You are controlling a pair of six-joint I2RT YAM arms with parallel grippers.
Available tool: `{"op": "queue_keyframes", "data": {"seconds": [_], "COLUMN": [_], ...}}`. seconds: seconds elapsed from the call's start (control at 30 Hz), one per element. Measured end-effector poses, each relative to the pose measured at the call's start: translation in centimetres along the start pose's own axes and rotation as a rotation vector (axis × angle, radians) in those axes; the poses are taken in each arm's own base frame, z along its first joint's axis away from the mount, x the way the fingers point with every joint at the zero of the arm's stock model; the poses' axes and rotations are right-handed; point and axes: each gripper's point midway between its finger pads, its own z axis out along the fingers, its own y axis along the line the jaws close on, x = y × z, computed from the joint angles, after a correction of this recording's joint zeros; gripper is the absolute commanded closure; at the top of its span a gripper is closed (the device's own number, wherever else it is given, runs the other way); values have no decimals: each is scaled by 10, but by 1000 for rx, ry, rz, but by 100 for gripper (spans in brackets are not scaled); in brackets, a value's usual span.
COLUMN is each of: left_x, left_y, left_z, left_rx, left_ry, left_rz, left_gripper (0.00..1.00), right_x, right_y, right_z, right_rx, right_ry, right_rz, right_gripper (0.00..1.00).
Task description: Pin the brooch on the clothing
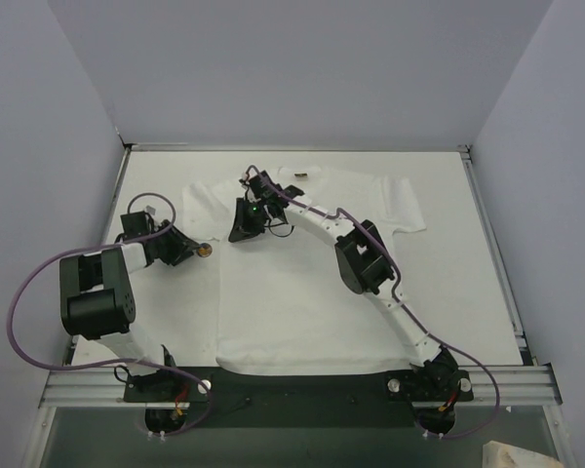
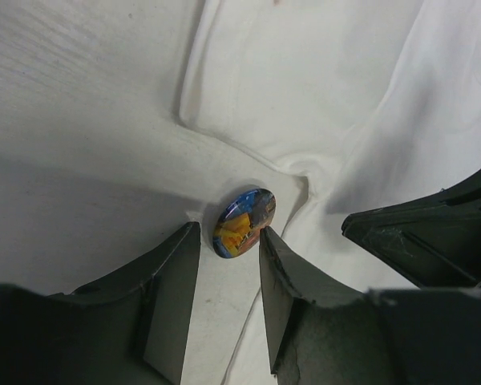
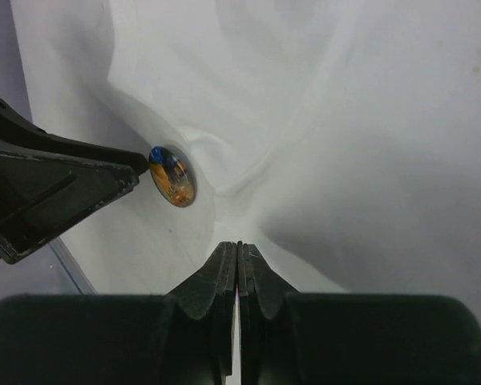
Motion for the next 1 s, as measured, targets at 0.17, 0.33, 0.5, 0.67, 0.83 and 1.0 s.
{"op": "queue_keyframes", "data": {"seconds": [0.17,0.33,0.5,0.67,0.83,1.0], "left_x": [-4,-8,-9,-8,-8,-7], "left_y": [-3,-7,-11,-10,-9,-9], "left_z": [5,10,14,15,15,15], "left_rx": [-1,-27,-36,-46,-51,-54], "left_ry": [1,12,24,31,32,36], "left_rz": [7,35,57,68,79,83], "left_gripper": [55,55,56,57,58,58], "right_x": [-8,-12,-10,0,3,-3], "right_y": [-1,5,18,31,31,25], "right_z": [18,30,42,49,52,50], "right_rx": [-48,-103,-139,-162,-171,-170], "right_ry": [-31,-41,-53,-46,-47,-57], "right_rz": [21,40,17,-9,-16,11], "right_gripper": [100,100,100,100,100,100]}}
